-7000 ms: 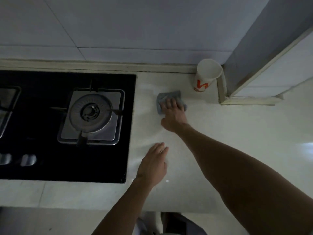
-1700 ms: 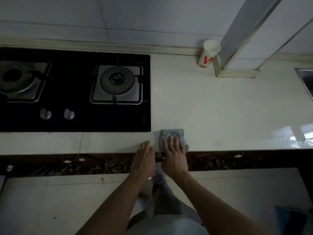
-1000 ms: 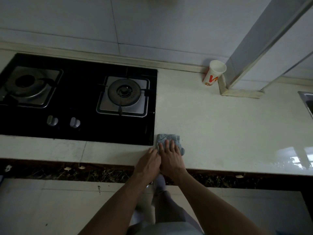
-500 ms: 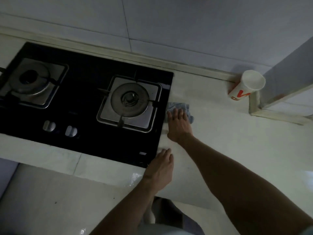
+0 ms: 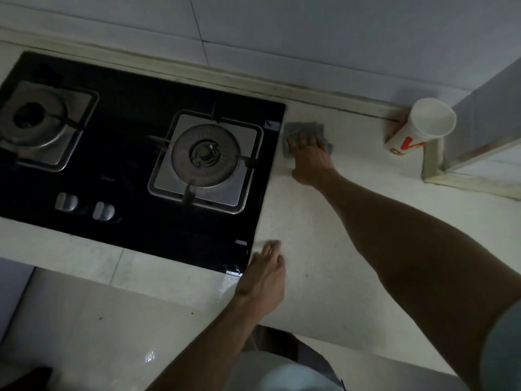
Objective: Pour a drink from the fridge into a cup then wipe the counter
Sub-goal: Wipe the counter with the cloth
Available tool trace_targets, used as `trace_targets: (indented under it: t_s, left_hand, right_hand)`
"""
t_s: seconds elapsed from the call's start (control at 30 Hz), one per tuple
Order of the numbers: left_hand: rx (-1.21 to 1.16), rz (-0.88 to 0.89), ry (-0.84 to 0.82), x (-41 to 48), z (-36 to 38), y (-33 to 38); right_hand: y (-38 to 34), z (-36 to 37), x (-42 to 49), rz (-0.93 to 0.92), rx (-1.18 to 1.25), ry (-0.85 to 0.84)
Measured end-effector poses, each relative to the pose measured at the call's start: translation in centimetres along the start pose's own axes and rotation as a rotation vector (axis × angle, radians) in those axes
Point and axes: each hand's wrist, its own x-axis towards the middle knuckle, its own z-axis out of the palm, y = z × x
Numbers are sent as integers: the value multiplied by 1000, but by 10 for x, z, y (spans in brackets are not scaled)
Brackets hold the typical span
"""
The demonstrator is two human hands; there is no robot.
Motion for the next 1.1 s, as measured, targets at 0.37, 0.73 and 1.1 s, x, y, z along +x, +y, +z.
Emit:
trace_targets:
  t_s: [0.37,0.73,1.1]
  left_hand:
    - [9,24,-74,-39,25,33]
    - [-23,-17,-38,-65,42,58]
    - [8,104,-144,-64,39,77]
  right_hand:
    - [7,64,-172,185,121,0]
    - [-50,137,-376,286,121,-131]
    - [-48,124,-374,294,185,-187]
